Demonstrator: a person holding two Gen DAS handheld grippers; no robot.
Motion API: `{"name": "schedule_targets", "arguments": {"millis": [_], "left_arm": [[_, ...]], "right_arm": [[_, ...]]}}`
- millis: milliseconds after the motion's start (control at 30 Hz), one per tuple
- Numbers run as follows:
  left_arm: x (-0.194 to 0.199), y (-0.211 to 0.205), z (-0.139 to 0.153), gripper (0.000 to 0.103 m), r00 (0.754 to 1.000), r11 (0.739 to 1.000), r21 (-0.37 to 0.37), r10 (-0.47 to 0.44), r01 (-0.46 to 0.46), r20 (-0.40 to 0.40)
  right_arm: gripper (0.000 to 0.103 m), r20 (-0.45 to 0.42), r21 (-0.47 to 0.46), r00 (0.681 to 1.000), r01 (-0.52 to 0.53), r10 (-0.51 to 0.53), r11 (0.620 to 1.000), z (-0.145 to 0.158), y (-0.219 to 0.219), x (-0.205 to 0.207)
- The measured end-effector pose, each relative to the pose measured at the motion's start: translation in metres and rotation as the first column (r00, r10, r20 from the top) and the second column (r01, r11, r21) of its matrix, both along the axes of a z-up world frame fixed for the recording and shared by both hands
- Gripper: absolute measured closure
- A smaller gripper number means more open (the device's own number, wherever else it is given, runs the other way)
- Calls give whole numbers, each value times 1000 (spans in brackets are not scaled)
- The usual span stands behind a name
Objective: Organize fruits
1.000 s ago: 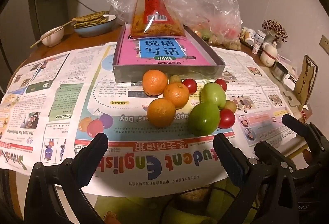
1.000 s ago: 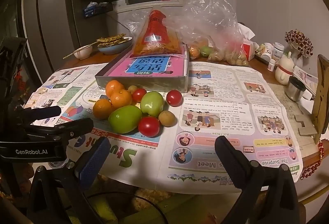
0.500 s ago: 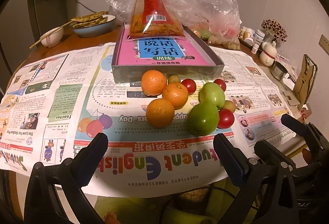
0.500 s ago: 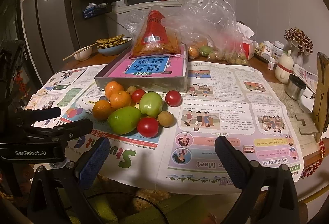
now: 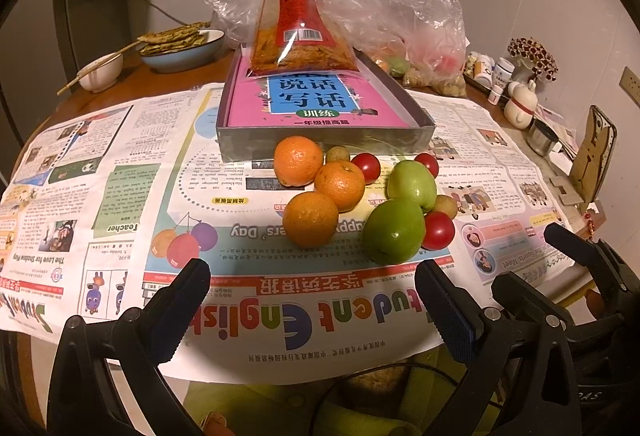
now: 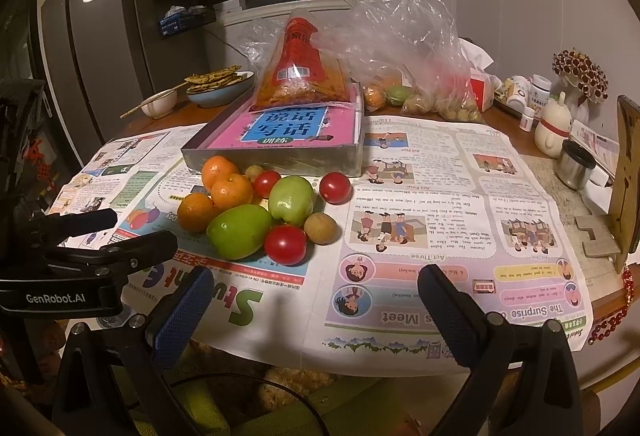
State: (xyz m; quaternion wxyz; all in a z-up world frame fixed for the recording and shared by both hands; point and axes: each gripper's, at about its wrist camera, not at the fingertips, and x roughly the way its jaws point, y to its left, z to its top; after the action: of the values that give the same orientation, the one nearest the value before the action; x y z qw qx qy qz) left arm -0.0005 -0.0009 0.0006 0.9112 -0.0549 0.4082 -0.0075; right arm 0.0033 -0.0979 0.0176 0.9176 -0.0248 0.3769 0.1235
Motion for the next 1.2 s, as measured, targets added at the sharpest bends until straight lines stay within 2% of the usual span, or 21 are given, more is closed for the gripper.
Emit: {"name": "schedule_targets", "arguments": {"millis": [733, 967, 1200], "left_arm": [[1, -1, 2, 1, 1000, 999, -29, -24, 24, 5], [8, -4, 2, 1, 997, 995, -62, -77, 76, -18], [19, -9, 0, 1, 994, 994, -55, -102, 100, -47]], "right_arm": [[0, -31, 10, 999, 9, -8, 1000, -6, -3, 5], [0, -59, 4, 998, 9, -9, 1000, -13, -5, 13], [0, -76, -9, 997, -10, 9, 1000, -17, -2, 20]]}}
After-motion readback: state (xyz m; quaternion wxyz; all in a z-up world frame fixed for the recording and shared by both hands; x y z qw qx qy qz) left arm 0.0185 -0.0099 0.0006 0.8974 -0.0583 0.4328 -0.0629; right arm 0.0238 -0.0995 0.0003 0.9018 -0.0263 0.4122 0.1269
